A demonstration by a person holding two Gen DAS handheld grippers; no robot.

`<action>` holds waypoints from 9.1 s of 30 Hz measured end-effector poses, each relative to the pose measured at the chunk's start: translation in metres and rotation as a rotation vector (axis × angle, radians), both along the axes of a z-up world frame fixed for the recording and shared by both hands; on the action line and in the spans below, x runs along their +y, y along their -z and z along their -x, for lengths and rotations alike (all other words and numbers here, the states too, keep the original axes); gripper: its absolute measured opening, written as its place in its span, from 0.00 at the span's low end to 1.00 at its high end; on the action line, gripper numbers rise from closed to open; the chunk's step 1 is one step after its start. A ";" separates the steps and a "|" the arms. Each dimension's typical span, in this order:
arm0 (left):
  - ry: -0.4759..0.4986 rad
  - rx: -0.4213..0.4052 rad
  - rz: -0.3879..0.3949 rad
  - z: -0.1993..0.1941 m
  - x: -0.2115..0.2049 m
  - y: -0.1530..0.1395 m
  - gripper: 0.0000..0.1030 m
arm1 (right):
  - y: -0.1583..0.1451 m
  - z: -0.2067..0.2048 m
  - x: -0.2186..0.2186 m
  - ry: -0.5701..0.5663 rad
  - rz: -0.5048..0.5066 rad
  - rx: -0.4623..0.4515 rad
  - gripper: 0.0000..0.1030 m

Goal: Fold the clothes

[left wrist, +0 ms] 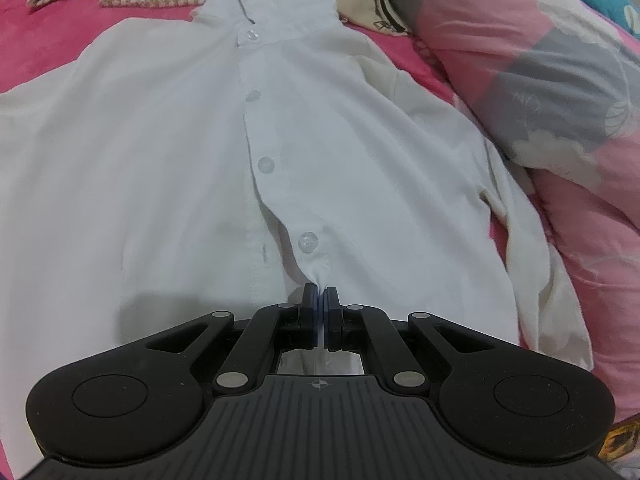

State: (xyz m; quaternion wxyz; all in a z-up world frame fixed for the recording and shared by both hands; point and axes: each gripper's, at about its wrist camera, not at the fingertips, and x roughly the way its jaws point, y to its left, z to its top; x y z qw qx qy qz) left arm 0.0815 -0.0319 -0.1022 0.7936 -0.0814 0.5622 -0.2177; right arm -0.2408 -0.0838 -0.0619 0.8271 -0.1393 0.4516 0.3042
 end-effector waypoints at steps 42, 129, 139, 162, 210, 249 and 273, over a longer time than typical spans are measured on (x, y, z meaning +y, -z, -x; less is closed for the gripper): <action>0.191 -0.198 0.021 0.074 0.053 -0.037 0.35 | -0.017 0.010 -0.060 0.147 -0.257 0.180 0.31; 0.686 -0.189 0.035 0.217 0.042 -0.020 0.47 | -0.035 -0.020 -0.147 0.603 -0.044 -0.021 0.25; 0.600 -0.157 0.082 0.187 0.016 -0.006 0.48 | -0.026 -0.059 -0.188 0.717 0.233 -0.098 0.48; 0.467 -0.141 0.076 0.181 0.001 0.014 0.48 | 0.004 -0.100 -0.200 0.717 0.253 0.009 0.64; 0.270 -0.098 0.201 0.144 0.050 0.006 0.49 | -0.225 -0.201 -0.233 0.541 -0.992 -0.023 0.05; 0.059 -0.043 0.266 0.132 0.132 0.010 0.49 | 0.016 -0.097 -0.145 0.707 -0.652 0.587 0.50; 0.179 -0.056 0.386 0.144 0.126 0.004 0.53 | 0.051 -0.118 -0.179 0.925 -1.016 0.553 0.10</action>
